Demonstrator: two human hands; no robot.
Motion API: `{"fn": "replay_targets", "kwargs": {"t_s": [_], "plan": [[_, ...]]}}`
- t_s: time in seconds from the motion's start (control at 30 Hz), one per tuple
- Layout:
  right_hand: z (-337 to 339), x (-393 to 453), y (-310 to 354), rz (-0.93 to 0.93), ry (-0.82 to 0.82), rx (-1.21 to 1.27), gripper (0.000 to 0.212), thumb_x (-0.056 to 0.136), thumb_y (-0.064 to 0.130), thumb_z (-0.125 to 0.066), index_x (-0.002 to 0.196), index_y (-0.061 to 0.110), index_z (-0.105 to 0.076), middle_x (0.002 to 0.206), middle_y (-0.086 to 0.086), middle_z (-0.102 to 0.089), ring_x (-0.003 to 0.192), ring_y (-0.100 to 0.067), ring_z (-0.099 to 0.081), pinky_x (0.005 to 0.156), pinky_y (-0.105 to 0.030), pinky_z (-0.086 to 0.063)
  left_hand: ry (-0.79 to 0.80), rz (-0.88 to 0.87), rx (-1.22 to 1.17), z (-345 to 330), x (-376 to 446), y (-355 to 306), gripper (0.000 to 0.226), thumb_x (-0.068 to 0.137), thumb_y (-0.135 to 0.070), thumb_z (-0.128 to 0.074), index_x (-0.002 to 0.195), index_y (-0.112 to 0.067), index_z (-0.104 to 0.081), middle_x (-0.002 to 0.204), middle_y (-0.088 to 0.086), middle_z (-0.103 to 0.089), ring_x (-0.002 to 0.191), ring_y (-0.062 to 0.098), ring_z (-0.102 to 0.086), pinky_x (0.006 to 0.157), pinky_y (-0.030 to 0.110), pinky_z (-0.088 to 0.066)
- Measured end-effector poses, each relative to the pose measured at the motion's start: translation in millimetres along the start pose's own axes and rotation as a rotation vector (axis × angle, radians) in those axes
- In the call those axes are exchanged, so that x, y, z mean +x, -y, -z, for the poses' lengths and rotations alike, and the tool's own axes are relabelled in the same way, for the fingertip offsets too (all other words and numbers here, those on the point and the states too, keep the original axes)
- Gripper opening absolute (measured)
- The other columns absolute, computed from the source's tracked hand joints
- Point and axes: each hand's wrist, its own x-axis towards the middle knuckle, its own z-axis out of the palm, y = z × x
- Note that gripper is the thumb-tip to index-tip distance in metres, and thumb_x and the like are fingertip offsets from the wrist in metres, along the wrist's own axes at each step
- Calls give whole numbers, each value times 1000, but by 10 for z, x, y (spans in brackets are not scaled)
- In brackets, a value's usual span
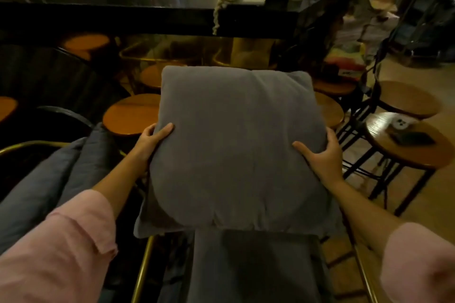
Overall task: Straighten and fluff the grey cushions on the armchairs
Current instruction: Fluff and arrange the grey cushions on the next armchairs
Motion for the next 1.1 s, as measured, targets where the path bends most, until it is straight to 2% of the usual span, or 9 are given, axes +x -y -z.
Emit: {"fn": "replay_targets", "kwargs": {"t_s": [0.13, 0.27, 0.4, 0.47, 0.57, 0.63, 0.83, 0.97, 1.1], "plan": [[327, 360, -344, -95, 106, -56, 104, 61, 51, -85, 147, 25, -33, 148, -2, -45, 128, -19, -48, 105, -41, -45, 48, 51, 20, -512, 349, 65, 123, 35, -64, -88, 142, -23, -44, 130, 3, -60, 114, 29, -61, 99, 50, -50], [330, 663, -683, -202, 236, -38, 114, 62, 41, -89, 153, 28, -20, 156, 1, -33, 141, -24, -37, 112, -48, -39, 7, 54, -26, -832, 691, 235, 90, 61, -47, -84, 138, -20, -47, 129, 4, -60, 115, 29, -60, 92, 46, -54], [81, 818, -1003, -335, 214, 46, 105, 72, 35, -83, 155, 23, -18, 158, -1, -32, 144, -27, -34, 112, -47, -37, -59, 89, -28, -1029, 986, 525, 95, 61, -46, -87, 141, -19, -44, 133, 2, -58, 121, 28, -56, 100, 48, -49], [-46, 881, -1200, -401, 202, 67, 103, 70, 42, -81, 153, 23, -23, 157, -2, -35, 143, -29, -36, 112, -49, -38, -61, 80, -31, -1109, 1105, 706, 86, 67, -39, -84, 140, -20, -44, 131, -1, -57, 119, 26, -55, 98, 46, -49], [-204, 908, -1517, -486, 208, 59, 105, 69, 44, -82, 151, 22, -22, 156, -4, -35, 142, -29, -37, 113, -51, -39, -99, 126, -7, -1179, 1208, 1049, 106, 55, -46, -86, 145, -24, -35, 131, -8, -51, 118, 21, -51, 100, 45, -48], [-277, 842, -1747, -522, 242, 25, 108, 71, 42, -83, 153, 19, -17, 158, -5, -32, 144, -30, -34, 114, -51, -37, -128, 180, 40, -1162, 1258, 1330, 122, 45, -57, -90, 148, -29, -30, 142, -9, -47, 128, 23, -49, 107, 50, -44], [-429, 344, -2262, -586, 259, -30, 101, 75, 36, -82, 152, 20, -19, 156, -6, -35, 142, -29, -37, 113, -46, -39, -151, 264, 130, -1172, 1245, 1905, 129, 47, -66, -83, 153, -34, -16, 157, -1, -32, 142, 31, -36, 112, 54, -38], [-513, 140, -2239, -614, 199, -20, 88, 83, 33, -76, 151, 16, -23, 154, -9, -39, 140, -30, -41, 113, -49, -39, -207, 273, 188, -1252, 1208, 1933, 101, 77, -53, -72, 154, -30, -11, 159, 7, -29, 143, 37, -34, 112, 57, -36], [-556, -70, -2068, -662, 238, -114, 72, 88, 27, -71, 146, 9, -33, 146, -14, -48, 136, -35, -46, 111, -50, -41, -173, 262, 344, -1154, 1010, 1865, 82, 88, -43, -64, 154, -21, -20, 154, 12, -38, 138, 39, -41, 110, 55, -39]]}}
